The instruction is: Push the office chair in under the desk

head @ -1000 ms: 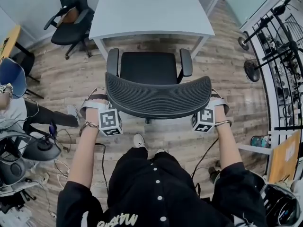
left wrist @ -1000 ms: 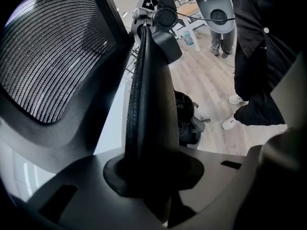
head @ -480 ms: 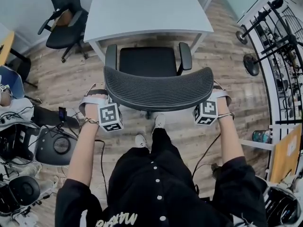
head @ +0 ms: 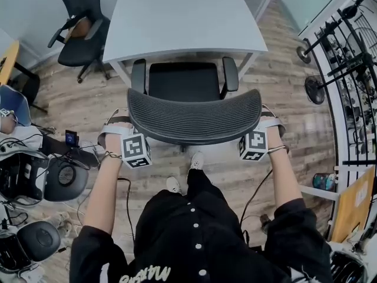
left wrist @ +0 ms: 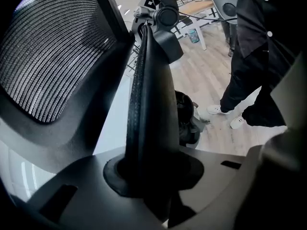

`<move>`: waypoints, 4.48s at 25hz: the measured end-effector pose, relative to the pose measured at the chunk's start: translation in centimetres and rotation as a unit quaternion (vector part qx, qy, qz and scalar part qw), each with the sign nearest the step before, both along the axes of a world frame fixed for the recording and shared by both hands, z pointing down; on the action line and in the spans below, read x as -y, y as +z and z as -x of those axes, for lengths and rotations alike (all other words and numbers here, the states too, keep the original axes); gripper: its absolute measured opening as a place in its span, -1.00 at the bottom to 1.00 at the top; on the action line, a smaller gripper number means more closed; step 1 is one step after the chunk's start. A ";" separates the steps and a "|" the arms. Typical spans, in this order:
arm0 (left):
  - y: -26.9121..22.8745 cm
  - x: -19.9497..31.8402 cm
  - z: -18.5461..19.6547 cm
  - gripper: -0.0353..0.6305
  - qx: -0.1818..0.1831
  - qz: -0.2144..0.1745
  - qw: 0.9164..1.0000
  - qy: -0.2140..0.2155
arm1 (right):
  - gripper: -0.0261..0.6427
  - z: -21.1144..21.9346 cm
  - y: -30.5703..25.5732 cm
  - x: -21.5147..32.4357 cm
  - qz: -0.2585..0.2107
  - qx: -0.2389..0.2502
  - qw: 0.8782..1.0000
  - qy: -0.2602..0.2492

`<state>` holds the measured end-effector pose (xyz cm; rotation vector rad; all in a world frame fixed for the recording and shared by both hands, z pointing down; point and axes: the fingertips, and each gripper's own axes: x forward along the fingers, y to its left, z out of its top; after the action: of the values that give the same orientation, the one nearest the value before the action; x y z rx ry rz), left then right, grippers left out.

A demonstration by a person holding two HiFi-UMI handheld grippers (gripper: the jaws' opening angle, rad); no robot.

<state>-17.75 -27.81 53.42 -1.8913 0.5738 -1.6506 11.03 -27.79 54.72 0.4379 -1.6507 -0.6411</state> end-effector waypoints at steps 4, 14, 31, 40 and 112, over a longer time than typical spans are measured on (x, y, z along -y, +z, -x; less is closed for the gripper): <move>0.0 1.5 -0.6 -0.59 0.001 -0.001 1.000 -0.005 | -0.63 -0.5 0.0 1.7 -0.001 0.003 1.000 -0.006; 0.1 5.1 -1.6 -0.59 0.000 0.002 1.000 -0.013 | -0.63 -1.5 -0.3 6.1 -0.008 0.000 1.000 -0.014; 0.3 11.1 -2.4 -0.59 0.002 0.000 1.000 -0.029 | -0.63 -2.0 -1.0 12.7 -0.009 -0.001 0.999 -0.032; 0.2 14.2 -2.8 -0.59 -0.002 -0.001 1.000 -0.031 | -0.63 -2.1 -1.3 16.0 -0.010 0.001 0.999 -0.037; 0.3 28.6 -3.7 -0.59 -0.002 0.002 0.999 -0.033 | -0.59 -2.8 -1.3 30.9 -0.018 0.010 1.000 -0.023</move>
<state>-14.08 -56.40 53.76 -1.8963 0.6416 -1.6914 13.86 -58.67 53.40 0.4346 -1.6737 -0.7025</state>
